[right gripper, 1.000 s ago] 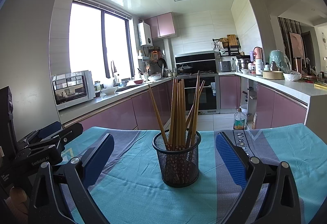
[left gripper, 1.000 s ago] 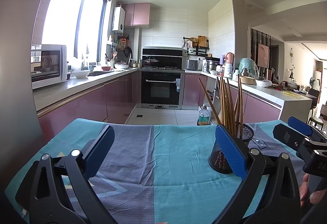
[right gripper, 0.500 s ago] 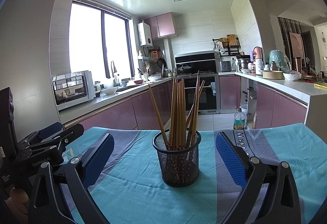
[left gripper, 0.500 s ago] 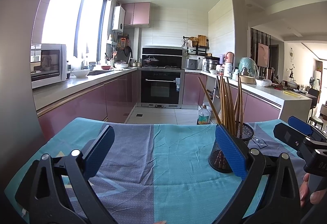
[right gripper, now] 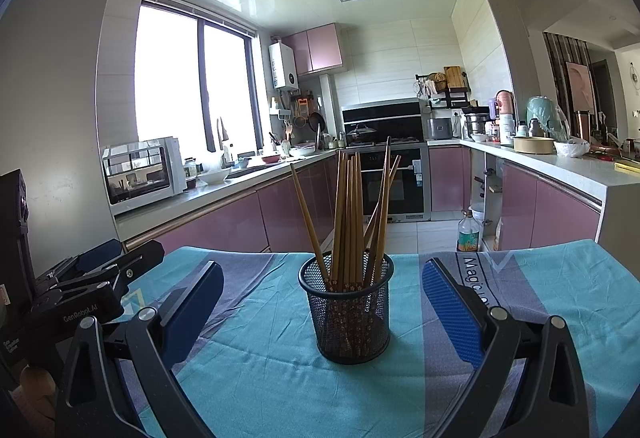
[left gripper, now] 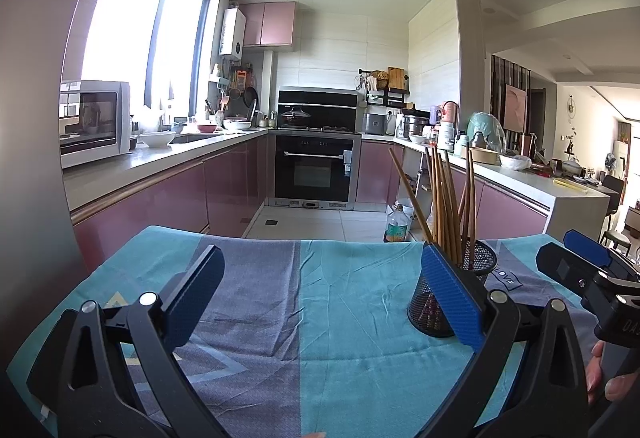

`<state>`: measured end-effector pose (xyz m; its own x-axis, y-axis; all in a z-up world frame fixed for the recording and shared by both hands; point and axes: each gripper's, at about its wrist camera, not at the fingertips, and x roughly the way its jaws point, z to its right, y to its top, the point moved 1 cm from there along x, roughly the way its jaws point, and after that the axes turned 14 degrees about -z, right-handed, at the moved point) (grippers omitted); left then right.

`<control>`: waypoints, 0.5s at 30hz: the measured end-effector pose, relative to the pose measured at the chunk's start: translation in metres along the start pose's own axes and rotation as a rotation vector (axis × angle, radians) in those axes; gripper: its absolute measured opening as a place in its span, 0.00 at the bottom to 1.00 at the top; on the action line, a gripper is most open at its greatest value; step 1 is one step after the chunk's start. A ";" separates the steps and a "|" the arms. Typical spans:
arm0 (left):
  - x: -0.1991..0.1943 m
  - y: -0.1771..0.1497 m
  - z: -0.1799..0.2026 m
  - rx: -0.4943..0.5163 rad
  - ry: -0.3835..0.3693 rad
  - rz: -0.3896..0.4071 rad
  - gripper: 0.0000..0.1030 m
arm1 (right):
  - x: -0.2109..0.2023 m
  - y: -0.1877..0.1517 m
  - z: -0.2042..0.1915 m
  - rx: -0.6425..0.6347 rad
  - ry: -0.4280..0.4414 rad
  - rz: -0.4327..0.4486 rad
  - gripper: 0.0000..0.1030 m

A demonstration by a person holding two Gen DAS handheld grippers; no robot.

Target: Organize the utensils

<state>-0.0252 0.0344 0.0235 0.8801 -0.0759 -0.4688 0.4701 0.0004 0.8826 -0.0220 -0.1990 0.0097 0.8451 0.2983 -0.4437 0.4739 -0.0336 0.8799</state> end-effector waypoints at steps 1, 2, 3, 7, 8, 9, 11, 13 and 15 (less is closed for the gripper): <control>0.000 0.000 -0.001 0.001 0.000 0.001 0.95 | 0.000 0.000 0.000 0.000 0.000 0.000 0.93; 0.000 0.000 0.000 0.002 -0.001 0.000 0.95 | 0.000 0.000 0.000 0.000 -0.001 0.000 0.93; 0.000 0.000 0.000 0.001 0.001 0.001 0.94 | 0.000 0.000 0.001 0.001 0.000 -0.001 0.93; 0.000 0.000 -0.002 0.001 -0.001 0.000 0.94 | 0.000 0.000 0.001 0.001 -0.001 -0.002 0.93; 0.000 -0.001 -0.001 0.002 -0.001 0.002 0.94 | -0.001 0.000 0.002 0.001 -0.001 -0.002 0.93; 0.000 -0.001 0.000 0.002 0.001 0.004 0.94 | -0.001 0.000 0.002 0.000 -0.001 -0.002 0.93; -0.001 -0.001 -0.001 -0.003 0.000 0.008 0.94 | -0.001 0.000 0.002 -0.001 -0.001 -0.001 0.93; -0.002 -0.002 -0.001 -0.007 0.009 0.013 0.94 | -0.001 0.000 0.002 -0.002 -0.003 -0.001 0.93; 0.000 -0.001 -0.001 -0.004 0.005 0.000 0.94 | -0.001 -0.001 0.003 0.000 -0.002 -0.004 0.93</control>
<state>-0.0260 0.0350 0.0223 0.8804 -0.0704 -0.4690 0.4704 0.0048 0.8824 -0.0225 -0.2017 0.0091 0.8438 0.2968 -0.4472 0.4769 -0.0323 0.8784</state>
